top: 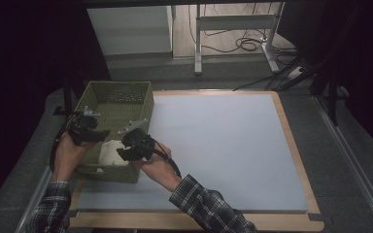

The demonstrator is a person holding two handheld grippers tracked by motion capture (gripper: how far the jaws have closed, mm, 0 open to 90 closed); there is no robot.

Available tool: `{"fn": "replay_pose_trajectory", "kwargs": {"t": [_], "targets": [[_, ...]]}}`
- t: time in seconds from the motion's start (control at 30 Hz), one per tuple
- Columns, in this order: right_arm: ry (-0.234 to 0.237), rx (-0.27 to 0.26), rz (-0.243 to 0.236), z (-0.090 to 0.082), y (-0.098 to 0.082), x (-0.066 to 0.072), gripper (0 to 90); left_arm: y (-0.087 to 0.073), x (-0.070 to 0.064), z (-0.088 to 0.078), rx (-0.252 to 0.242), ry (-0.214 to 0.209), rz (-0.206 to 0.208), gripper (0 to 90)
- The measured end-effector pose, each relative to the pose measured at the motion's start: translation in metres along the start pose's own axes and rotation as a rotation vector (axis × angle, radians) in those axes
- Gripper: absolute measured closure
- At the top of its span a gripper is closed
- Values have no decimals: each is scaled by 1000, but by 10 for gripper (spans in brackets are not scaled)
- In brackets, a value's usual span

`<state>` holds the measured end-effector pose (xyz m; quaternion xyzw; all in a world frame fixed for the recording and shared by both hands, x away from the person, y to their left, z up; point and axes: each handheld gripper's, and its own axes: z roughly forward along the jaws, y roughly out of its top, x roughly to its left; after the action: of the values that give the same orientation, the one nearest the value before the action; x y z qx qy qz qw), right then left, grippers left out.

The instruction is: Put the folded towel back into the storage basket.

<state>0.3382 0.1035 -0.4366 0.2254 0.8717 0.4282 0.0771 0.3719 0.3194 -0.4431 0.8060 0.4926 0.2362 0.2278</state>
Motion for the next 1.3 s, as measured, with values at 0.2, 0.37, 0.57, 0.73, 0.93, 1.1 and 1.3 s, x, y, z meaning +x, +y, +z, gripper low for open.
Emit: {"fn": "replay_pose_trajectory", "kwargs": {"t": [0.2, 0.37, 0.57, 0.73, 0.93, 1.1, 1.3], "targets": [[2, -18, -18, -7, -2, -3, 505, 3, -2, 0, -19, -25, -21, 357], [2, -35, -30, -15, -3, -9, 434, 8, -5, -1, -54, -67, -54, 301], [-2, -42, -33, -24, -9, -20, 351, 15, -10, -2, -102, -128, -100, 222], [-8, -42, -39, -33, -17, -29, 312, 20, -16, -1, -127, -176, -128, 170], [-17, -36, -45, -46, -29, -40, 270, 27, -27, 0, -156, -217, -142, 110], [-19, -49, -32, -58, -39, -49, 238, 33, -37, 0, -176, -245, -148, 81], [-19, -45, -15, -69, -51, -59, 200, 40, -50, 1, -180, -270, -122, 62]]}}
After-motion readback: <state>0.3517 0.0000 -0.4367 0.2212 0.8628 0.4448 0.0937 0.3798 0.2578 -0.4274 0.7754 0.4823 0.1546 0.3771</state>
